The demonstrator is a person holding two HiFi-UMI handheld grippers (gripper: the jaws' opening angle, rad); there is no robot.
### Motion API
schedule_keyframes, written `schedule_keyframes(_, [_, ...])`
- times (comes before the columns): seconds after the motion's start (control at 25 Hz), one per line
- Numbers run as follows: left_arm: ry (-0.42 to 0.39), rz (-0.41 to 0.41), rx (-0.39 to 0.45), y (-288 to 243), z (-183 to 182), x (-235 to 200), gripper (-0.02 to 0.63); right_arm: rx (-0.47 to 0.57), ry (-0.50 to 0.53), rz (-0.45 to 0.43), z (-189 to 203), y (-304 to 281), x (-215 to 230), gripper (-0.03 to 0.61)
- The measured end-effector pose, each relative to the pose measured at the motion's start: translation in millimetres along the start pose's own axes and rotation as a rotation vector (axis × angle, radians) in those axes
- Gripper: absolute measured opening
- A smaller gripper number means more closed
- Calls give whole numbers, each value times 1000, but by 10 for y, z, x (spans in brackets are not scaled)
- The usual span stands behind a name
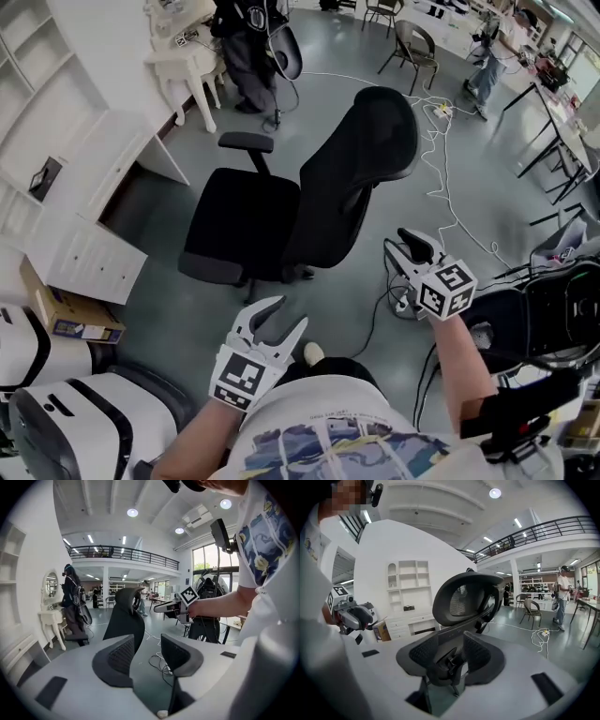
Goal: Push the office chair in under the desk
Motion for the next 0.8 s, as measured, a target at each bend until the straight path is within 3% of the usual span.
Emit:
schedule_keyframes(0.2, [-59, 88, 7, -510, -101, -35, 221, 9, -11, 43, -127, -89, 378, 214])
schedule_keyframes(0.4, [-33, 104, -33, -1012, -142, -114, 266, 2, -8, 7, -346, -338, 838, 275])
schedule_keyframes(0.8, [-25, 55, -141, -1782, -124, -158, 350, -11, 34, -248, -751, -982, 1363, 328])
Point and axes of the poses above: the fingertips, and each gripper's own axes: y backward along the fingers, x to its right, z out of its underside, the point moved 3 cm from there along y, backward along the fingers, and after that the axes turned 8 degrees about -y, right-handed, at the moved point
